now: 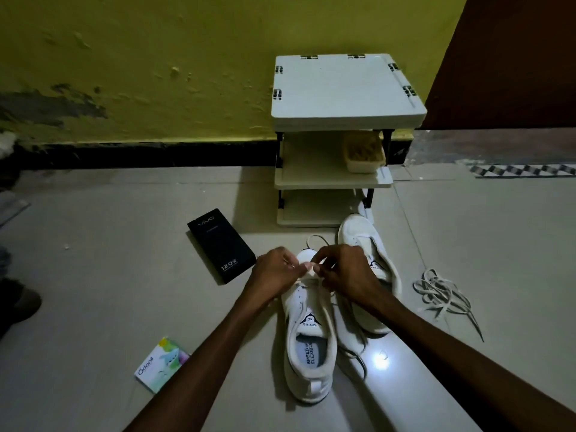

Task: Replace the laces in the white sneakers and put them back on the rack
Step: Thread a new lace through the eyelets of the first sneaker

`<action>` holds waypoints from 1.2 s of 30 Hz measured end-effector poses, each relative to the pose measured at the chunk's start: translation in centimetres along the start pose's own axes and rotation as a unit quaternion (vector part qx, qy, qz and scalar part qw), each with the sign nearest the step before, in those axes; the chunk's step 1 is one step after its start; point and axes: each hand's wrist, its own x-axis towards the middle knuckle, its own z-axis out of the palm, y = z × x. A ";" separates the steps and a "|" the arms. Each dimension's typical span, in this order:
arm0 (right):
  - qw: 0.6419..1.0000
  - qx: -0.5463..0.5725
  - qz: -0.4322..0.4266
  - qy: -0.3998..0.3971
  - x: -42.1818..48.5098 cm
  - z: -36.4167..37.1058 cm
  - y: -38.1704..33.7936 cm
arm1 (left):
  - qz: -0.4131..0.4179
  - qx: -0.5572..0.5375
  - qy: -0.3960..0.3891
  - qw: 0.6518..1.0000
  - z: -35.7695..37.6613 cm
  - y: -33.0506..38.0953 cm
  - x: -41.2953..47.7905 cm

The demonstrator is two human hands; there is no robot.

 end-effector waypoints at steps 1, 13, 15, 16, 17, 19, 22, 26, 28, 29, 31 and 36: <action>1.000 -0.021 0.001 -0.010 0.0 0.2 0.2 | -0.018 0.051 -0.040 0.998 0.1 -0.4 -0.2; 0.970 -0.225 -0.055 -0.073 -0.3 2.2 -0.5 | -0.100 0.007 -0.033 0.994 0.9 -2.1 -0.8; 0.966 -0.236 -0.064 -0.090 -0.2 2.4 -0.5 | -0.109 -0.018 -0.040 0.993 0.7 -2.5 -0.7; 0.964 -0.239 -0.067 -0.097 -0.2 2.4 -0.5 | -0.110 -0.027 -0.042 0.993 0.7 -2.6 -0.6; 0.963 -0.239 -0.069 -0.103 -0.2 2.5 -0.5 | -0.110 -0.036 -0.044 0.992 0.7 -2.7 -0.6; 0.963 -0.236 -0.069 -0.111 -0.2 2.6 -0.5 | -0.112 -0.057 -0.049 0.991 0.7 -2.9 -0.6; 0.968 -0.220 -0.055 -0.105 -0.5 2.9 -0.8 | -0.120 -0.082 -0.058 0.988 0.7 -3.2 -0.4; 0.973 -0.209 -0.033 -0.091 -1.0 3.3 -1.2 | -0.133 -0.091 -0.066 0.985 0.6 -3.4 -0.2; 0.974 -0.208 -0.030 -0.088 -1.2 3.5 -1.3 | -0.138 -0.103 -0.070 0.983 0.6 -3.6 -0.1; 0.974 -0.208 -0.029 -0.089 -1.2 3.6 -1.3 | -0.141 -0.111 -0.070 0.981 0.6 -3.7 0.0; 0.973 -0.208 -0.026 -0.092 -1.2 3.6 -1.3 | -0.145 -0.126 -0.068 0.979 0.7 -3.9 0.1; 0.971 -0.220 -0.019 -0.095 -1.3 3.6 -1.8 | -0.147 -0.128 -0.061 0.979 0.8 -3.7 -0.1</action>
